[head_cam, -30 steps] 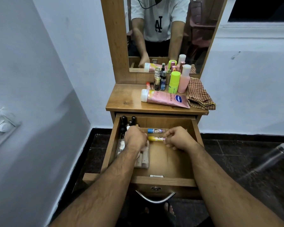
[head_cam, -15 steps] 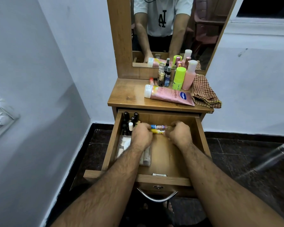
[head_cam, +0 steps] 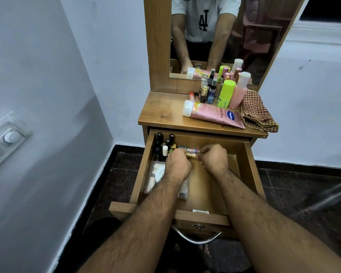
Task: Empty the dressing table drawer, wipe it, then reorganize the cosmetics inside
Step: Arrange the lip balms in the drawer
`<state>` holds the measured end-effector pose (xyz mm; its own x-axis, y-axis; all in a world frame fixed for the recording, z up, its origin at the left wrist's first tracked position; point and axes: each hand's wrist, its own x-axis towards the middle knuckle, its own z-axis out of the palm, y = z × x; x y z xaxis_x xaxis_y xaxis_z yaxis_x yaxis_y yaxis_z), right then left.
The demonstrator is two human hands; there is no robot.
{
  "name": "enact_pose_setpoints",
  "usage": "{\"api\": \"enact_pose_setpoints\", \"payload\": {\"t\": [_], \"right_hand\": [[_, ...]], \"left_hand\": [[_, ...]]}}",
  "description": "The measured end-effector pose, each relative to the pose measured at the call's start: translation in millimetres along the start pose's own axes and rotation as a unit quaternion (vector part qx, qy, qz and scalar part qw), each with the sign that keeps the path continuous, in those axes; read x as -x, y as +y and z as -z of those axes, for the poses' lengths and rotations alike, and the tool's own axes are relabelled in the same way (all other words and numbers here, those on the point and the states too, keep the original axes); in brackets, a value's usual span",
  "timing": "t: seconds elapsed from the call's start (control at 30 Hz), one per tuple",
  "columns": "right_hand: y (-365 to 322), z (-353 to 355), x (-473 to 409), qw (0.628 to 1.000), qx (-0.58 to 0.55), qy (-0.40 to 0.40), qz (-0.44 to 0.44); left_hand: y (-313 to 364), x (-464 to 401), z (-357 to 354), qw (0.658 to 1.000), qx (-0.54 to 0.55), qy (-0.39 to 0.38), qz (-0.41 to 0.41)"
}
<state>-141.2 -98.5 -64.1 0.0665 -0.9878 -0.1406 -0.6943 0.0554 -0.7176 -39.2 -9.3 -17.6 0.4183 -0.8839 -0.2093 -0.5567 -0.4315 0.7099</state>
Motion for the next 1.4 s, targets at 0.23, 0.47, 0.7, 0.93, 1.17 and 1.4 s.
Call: {"api": "enact_pose_setpoints", "payload": {"t": [0.23, 0.47, 0.7, 0.93, 1.17, 1.4], "right_hand": [[8.3, 4.9, 3.3, 0.999, -0.045, 0.001, -0.011], [7.8, 4.0, 4.0, 0.998, -0.057, -0.012, 0.002], [11.6, 4.8, -1.6, 0.998, -0.061, -0.021, -0.009], [13.1, 2.0, -5.0, 0.998, -0.051, -0.026, -0.017], [12.7, 4.7, -4.1, 0.998, -0.050, -0.011, -0.020], [10.6, 8.6, 1.3, 0.999, -0.050, -0.004, -0.014]], "left_hand": [[1.7, 0.6, 0.6, 1.000, 0.013, 0.002, 0.014], [3.3, 0.6, 1.9, 0.999, 0.025, 0.018, 0.032], [3.6, -4.7, 2.3, 0.999, 0.034, -0.019, 0.033], [4.8, -5.4, 0.7, 0.998, 0.032, -0.041, 0.023], [3.9, -6.0, 0.1, 0.998, 0.040, -0.046, 0.020], [1.1, -9.3, -2.2, 0.997, 0.064, -0.046, 0.017]]}}
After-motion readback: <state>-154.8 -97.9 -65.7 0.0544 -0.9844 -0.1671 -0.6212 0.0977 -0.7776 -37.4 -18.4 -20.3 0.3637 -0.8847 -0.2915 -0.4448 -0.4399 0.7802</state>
